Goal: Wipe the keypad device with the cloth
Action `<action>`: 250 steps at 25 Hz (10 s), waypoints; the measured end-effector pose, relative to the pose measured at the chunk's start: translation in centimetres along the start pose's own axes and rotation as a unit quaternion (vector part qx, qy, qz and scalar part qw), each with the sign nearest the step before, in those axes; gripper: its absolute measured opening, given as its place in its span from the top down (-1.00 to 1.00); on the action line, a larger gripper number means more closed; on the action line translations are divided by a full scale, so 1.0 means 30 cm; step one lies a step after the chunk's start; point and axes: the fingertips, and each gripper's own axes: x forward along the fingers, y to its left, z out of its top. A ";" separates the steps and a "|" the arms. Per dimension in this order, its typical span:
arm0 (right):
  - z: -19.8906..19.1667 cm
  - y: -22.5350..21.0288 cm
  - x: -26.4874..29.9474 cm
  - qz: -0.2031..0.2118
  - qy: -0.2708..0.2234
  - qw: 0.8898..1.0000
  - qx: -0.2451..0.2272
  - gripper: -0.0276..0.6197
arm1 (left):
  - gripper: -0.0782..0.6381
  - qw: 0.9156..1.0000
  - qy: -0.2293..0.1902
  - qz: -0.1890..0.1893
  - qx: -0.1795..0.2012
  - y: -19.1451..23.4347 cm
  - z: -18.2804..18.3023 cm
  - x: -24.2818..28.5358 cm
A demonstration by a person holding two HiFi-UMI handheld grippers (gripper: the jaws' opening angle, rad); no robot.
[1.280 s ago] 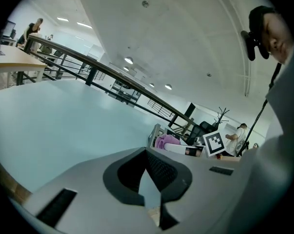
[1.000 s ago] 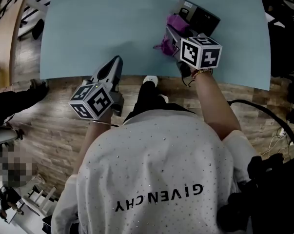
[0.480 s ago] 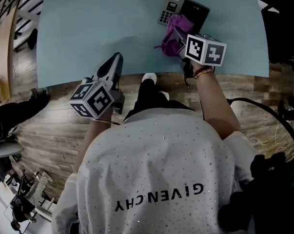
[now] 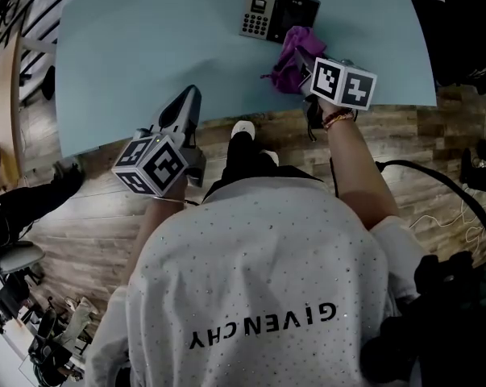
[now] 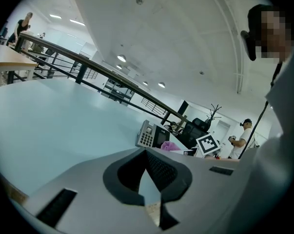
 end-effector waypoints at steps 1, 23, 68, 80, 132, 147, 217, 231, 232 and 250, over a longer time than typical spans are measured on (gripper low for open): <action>-0.004 -0.011 -0.009 -0.002 -0.001 1.000 0.004 0.77 | 0.78 1.000 -0.001 0.002 0.000 -0.005 -0.002 -0.005; 0.056 0.188 -0.025 0.067 -0.018 0.997 -0.031 0.77 | 0.78 0.999 -0.042 -0.018 0.017 0.010 0.155 0.002; 0.021 0.148 0.129 -0.029 0.051 0.998 -0.022 0.77 | 0.78 0.978 0.052 -0.202 0.013 0.090 0.357 0.376; 0.057 -0.002 0.016 0.042 0.064 0.995 -0.068 0.77 | 0.78 0.987 0.026 -0.158 0.006 -0.083 0.285 0.426; 0.180 -0.180 0.054 0.007 0.002 1.000 0.002 0.77 | 0.78 0.994 -0.092 -0.038 -0.042 -0.062 0.276 0.340; -0.010 -0.141 0.009 0.001 0.129 0.992 0.011 0.76 | 0.78 0.994 -0.061 -0.076 -0.056 0.022 0.314 0.331; 0.288 0.407 0.304 -0.057 -0.012 0.964 -0.259 0.75 | 0.78 0.992 -0.082 -0.059 -0.078 0.504 0.419 0.017; 0.031 0.376 0.251 0.002 0.032 0.983 -0.181 0.75 | 0.78 0.993 -0.069 -0.070 -0.061 0.397 0.364 -0.020; 0.024 0.374 0.255 0.006 0.034 0.984 -0.173 0.75 | 0.78 0.993 -0.067 -0.073 -0.057 0.384 0.363 -0.014; 0.278 0.445 -0.220 0.125 -0.114 0.976 -0.137 0.76 | 0.78 0.991 -0.102 -0.085 -0.030 0.093 0.371 -0.011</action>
